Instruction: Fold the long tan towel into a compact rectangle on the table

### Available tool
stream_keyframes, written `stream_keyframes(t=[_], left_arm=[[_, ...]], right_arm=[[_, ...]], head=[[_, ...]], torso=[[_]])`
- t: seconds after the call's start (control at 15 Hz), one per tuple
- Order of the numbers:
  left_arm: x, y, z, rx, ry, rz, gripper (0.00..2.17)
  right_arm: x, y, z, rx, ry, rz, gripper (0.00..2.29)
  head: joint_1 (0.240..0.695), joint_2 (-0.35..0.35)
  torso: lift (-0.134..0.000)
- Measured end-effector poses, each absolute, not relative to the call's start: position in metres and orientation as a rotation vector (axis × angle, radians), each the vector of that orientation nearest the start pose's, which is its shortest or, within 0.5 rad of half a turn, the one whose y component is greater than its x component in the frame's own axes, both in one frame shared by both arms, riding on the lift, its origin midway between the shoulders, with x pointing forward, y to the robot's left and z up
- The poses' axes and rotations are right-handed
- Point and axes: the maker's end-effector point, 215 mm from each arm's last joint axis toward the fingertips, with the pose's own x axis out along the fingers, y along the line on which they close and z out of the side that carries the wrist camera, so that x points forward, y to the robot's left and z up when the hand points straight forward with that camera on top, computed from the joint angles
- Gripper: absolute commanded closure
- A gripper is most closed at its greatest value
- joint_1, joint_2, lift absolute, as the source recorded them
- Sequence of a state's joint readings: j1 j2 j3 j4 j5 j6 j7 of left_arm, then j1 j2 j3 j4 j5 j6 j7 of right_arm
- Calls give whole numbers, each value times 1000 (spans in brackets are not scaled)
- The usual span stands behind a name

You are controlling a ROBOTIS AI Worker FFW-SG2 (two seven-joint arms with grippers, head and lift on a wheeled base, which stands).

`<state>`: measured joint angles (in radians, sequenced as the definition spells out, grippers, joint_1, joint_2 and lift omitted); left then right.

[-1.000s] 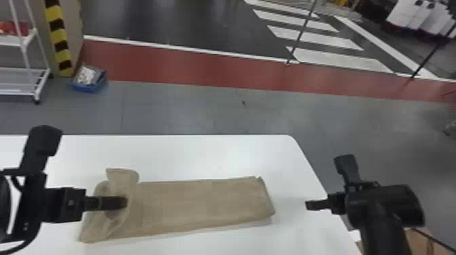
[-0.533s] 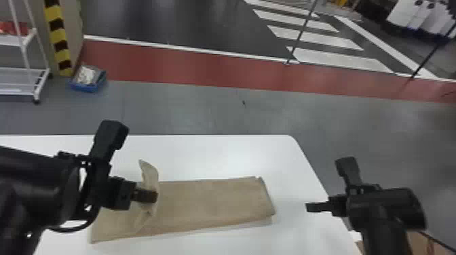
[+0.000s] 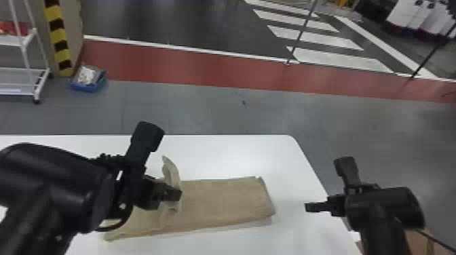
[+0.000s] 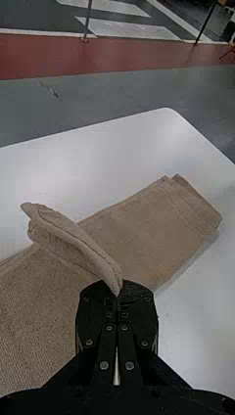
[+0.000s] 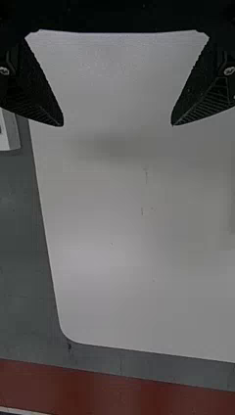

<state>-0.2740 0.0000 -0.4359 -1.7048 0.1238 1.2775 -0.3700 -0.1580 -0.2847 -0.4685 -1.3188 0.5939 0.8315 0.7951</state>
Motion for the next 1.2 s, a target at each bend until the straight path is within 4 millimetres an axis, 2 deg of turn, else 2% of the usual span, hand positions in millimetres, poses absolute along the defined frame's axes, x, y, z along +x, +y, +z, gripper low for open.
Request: stream_keyframes(t=[0.07, 0.13, 0.2, 0.33, 0.4, 0.6, 0.8, 1.0, 1.2], left_arm=[[466, -58, -449, 57, 914, -795, 1740], [465, -67, -450, 75, 898, -804, 650], [466, -77, -450, 99, 869, -808, -2], [463, -102, -453, 148, 810, -836, -2], [463, -108, -458, 162, 796, -839, 29], [469, -107, -476, 224, 782, -817, 33], [472, -103, -479, 240, 782, -805, 29], [480, -82, -474, 144, 787, -783, 33], [494, -39, -468, 33, 777, -715, 36]], right_arm=[[437, -552, -539, -107, 1045, -68, 66], [438, -551, -539, -109, 1044, -67, 66], [439, -550, -539, -110, 1044, -66, 66], [440, -550, -538, -111, 1043, -65, 66], [440, -549, -538, -111, 1043, -64, 66], [446, -543, -537, -118, 1039, -52, 66], [449, -540, -533, -114, 1033, -47, 70], [449, -521, -521, -93, 1006, -25, 70], [448, -480, -507, -17, 992, 16, 80]], head=[[695, -350], [695, -350], [695, -350], [695, -350], [695, -350], [695, -350], [695, -350], [695, -350], [695, -350]], torso=[[0], [0], [0], [0], [0], [0], [0], [0], [0]])
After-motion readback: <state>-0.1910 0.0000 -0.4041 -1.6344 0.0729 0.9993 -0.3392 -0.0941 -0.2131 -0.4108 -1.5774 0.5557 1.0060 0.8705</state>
